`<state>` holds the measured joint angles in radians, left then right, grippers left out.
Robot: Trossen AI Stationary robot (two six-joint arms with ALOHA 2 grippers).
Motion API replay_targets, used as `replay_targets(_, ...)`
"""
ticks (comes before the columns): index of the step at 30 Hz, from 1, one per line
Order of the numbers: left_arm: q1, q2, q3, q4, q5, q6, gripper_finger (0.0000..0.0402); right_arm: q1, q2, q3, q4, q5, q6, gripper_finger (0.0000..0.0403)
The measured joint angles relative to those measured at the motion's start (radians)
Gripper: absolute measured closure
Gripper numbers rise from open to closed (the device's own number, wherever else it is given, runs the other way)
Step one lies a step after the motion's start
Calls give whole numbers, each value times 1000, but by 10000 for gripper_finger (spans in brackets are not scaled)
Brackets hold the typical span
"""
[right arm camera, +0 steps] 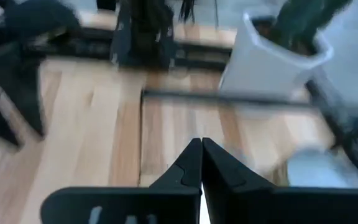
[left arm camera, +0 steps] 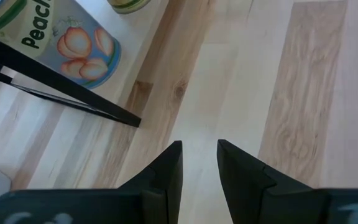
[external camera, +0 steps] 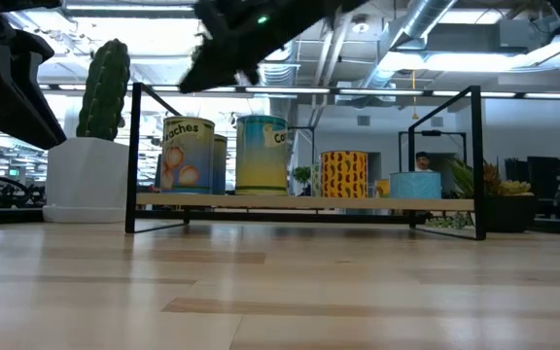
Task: Pick and place cans onto a shelf
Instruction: Adjust the canned goods on the shelf
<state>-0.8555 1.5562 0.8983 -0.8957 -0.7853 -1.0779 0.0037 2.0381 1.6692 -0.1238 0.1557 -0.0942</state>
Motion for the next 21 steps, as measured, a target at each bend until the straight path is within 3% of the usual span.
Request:
replay_targets(7,0,0,0,8,4,5,313,0,39,69,59,1,-15,378)
replay_targets(17,0,0,0,5,7,23,313,-30,45,258,-318,0,-12,381)
replay_targets(21,0,0,0,5,7,23,313,-72,46,394,-444,-36,-11,379)
